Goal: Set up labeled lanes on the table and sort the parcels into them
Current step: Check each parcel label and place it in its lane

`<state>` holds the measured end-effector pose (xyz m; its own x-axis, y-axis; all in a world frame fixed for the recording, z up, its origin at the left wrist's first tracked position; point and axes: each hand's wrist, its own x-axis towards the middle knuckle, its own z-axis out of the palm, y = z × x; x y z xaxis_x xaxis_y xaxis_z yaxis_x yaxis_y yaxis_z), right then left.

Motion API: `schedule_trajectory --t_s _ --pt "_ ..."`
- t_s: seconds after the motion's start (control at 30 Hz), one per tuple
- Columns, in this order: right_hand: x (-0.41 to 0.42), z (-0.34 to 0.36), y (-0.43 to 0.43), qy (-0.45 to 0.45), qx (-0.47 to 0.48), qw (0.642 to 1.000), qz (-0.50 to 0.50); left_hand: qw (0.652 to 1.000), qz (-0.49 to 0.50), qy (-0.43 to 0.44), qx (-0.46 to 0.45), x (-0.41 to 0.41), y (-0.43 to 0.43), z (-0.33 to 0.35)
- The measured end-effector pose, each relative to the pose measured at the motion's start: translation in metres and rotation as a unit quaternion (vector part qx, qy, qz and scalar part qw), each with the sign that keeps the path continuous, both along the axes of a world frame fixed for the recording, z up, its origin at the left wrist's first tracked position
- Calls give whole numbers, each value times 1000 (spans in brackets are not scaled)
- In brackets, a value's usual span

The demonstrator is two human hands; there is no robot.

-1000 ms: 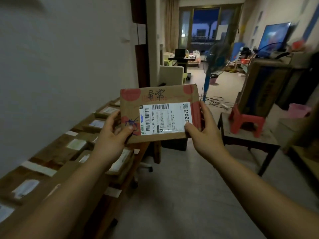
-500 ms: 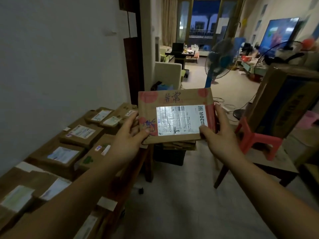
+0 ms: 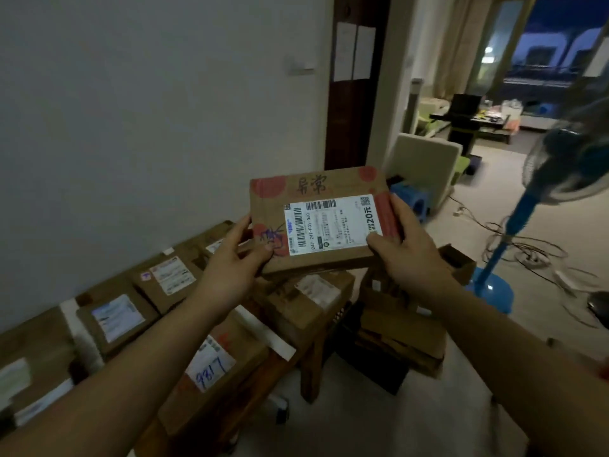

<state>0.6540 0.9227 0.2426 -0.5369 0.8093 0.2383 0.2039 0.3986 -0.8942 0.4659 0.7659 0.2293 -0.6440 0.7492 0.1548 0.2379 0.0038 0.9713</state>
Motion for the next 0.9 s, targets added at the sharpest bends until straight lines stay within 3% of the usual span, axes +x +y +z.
schedule_trajectory --t_s 0.23,0.57,0.9 --pt "-126 -11 75 -30 6 994 106 992 119 -38 14 -84 39 -13" --pt "-275 -50 151 -77 24 968 238 967 233 -92 -49 -182 81 -50" --pt "-336 -121 229 -185 -39 914 359 919 331 -137 -166 -188 149 -101"
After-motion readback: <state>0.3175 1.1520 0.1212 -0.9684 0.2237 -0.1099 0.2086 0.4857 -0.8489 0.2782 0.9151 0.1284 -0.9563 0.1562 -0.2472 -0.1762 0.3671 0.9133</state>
